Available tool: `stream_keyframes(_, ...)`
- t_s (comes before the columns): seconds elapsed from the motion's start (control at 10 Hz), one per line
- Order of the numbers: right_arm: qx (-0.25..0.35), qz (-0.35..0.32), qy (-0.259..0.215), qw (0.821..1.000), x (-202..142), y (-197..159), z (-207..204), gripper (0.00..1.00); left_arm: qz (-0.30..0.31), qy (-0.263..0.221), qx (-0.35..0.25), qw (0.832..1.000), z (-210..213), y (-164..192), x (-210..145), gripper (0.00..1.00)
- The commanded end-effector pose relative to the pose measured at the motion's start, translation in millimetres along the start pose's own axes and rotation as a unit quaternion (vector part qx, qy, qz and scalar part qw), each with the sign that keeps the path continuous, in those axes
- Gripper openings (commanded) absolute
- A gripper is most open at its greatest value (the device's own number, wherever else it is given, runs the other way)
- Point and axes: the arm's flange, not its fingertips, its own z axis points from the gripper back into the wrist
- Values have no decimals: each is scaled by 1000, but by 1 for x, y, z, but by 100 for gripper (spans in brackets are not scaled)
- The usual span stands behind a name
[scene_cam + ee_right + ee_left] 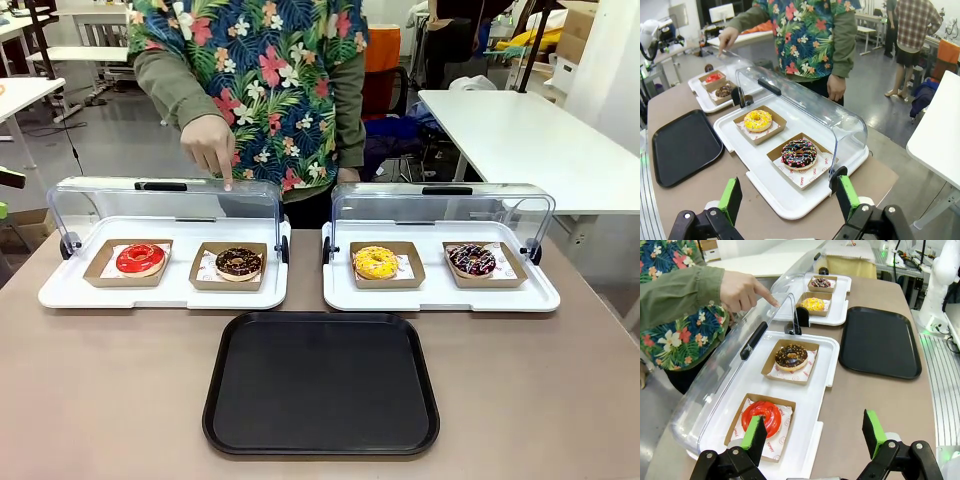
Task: Move the second donut from the left to the tray.
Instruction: Pick up the Paper togo box containing the Donut indicated by the person and place it on the Handle tray.
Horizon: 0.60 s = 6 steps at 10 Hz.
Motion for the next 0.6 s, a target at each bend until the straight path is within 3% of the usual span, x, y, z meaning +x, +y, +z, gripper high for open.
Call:
stream_keyframes(0.0, -2, 11, -16, 1000, 2, -3, -1, 100, -2, -4, -4, 1000, 2, 0, 2, 100)
stream_keyframes(0.1, -2, 11, -16, 1000, 2, -3, -1, 100, 0, 0, 0, 1000, 0, 0, 0, 100)
stream_keyframes(0.5, -2, 11, -16, 1000, 2, -3, -1, 100, -36, 140, -2, 989, -78, 3, 86, 100)
